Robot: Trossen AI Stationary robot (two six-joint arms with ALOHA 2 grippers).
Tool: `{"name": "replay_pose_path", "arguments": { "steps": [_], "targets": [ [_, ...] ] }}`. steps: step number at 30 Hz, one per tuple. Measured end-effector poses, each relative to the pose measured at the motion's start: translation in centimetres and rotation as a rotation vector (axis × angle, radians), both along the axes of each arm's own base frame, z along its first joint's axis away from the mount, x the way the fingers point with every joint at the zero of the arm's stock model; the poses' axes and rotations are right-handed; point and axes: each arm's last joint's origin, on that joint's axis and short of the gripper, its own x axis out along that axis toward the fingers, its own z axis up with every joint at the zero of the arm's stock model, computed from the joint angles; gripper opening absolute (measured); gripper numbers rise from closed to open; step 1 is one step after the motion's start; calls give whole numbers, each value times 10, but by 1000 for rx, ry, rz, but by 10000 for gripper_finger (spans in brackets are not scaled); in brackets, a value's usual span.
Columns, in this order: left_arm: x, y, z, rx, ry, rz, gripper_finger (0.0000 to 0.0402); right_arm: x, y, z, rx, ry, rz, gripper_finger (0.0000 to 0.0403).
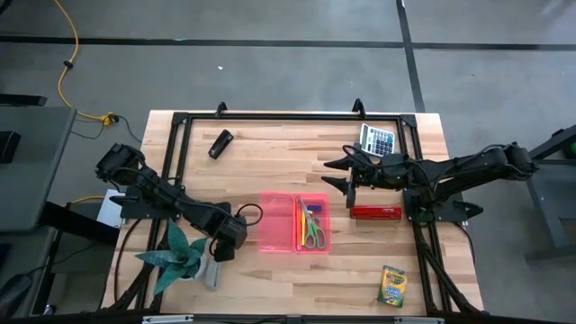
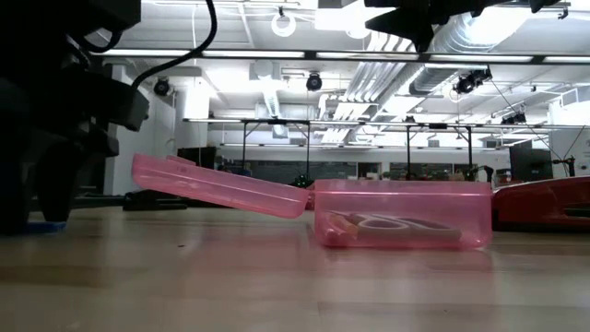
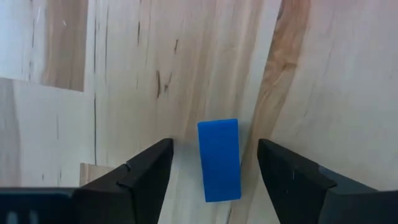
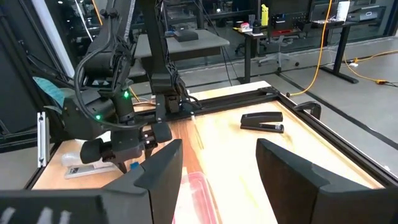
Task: Pack school essentials
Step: Put the blue eraser into the pink supply box
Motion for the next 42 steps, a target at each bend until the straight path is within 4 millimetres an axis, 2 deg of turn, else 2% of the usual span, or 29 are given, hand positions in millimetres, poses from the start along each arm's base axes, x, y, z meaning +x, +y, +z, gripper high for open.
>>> {"name": "replay_pose_path", "arguments": {
  "steps": [6, 16, 24, 30, 35, 42],
  "targets": [
    [1, 0, -3, 3, 9, 34, 216, 0, 0, 0, 0, 1, -1, 197],
    [0, 1, -1, 20, -7, 30, 96, 0, -1, 0, -4, 3, -25, 197],
    [2, 4, 7, 19, -31, -33, 85, 0, -1, 0, -4, 2, -25, 197],
    [10, 22, 45, 30, -197, -48, 85, 0, -1, 0, -3, -2, -25, 197],
    [-3, 52, 91, 79, -422, 67, 85, 0, -1, 1, -1, -11, -25, 197],
    [-29, 85, 165, 226, -971, 207, 85, 0, -1, 2, 2, -26, -25, 197]
  ]
}}
